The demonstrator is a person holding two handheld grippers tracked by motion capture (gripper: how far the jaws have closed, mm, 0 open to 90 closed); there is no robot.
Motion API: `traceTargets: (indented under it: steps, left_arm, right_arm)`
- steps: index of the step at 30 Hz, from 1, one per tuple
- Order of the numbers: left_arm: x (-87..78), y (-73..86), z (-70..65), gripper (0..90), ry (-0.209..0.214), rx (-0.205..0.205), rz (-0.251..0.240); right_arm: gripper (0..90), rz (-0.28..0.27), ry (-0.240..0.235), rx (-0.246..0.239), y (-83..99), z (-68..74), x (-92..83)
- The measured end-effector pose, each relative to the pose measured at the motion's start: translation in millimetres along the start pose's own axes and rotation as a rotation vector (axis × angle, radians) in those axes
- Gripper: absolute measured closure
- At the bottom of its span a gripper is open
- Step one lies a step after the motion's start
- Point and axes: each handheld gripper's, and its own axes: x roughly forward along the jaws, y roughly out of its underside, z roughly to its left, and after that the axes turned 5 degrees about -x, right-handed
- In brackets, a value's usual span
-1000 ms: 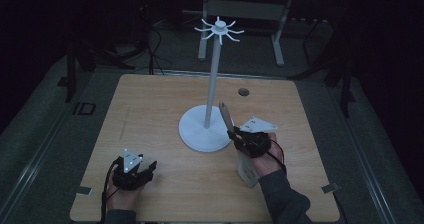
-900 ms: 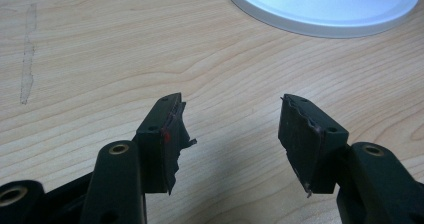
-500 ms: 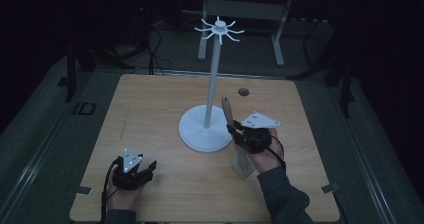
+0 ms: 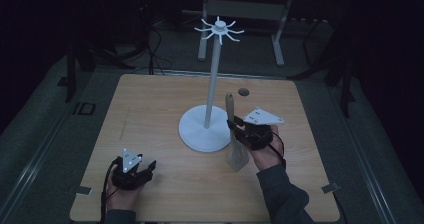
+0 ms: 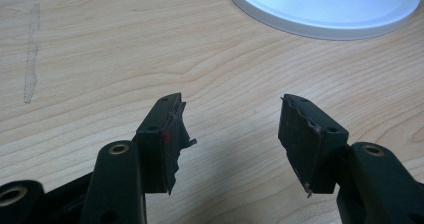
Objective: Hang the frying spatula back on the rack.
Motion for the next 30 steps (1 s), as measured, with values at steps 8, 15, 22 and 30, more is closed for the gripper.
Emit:
traceTargets:
  steps: [8, 15, 22, 30]
  left_arm:
    - [0.1, 0.0, -0.2, 43.5, -0.001, 0.001, 0.0]
    - [0.0, 0.0, 0.0, 43.5, -0.001, -0.001, -0.001]
    - [-0.6, 0.0, 1.0, 43.5, -0.001, 0.001, -0.003]
    - [-0.9, -0.1, 1.4, 43.5, -0.001, 0.0, -0.006]
  right_arm:
    - [74.2, -0.021, -0.002, 0.002, -4.1, -1.0, -0.3]
    - [74.2, -0.03, -0.001, -0.002, -7.2, -1.4, -0.1]
    - [74.2, -0.044, -0.003, 0.009, -12.8, -4.2, 0.9]
    - [74.2, -0.063, 0.001, 0.008, -21.9, -6.3, -0.2]
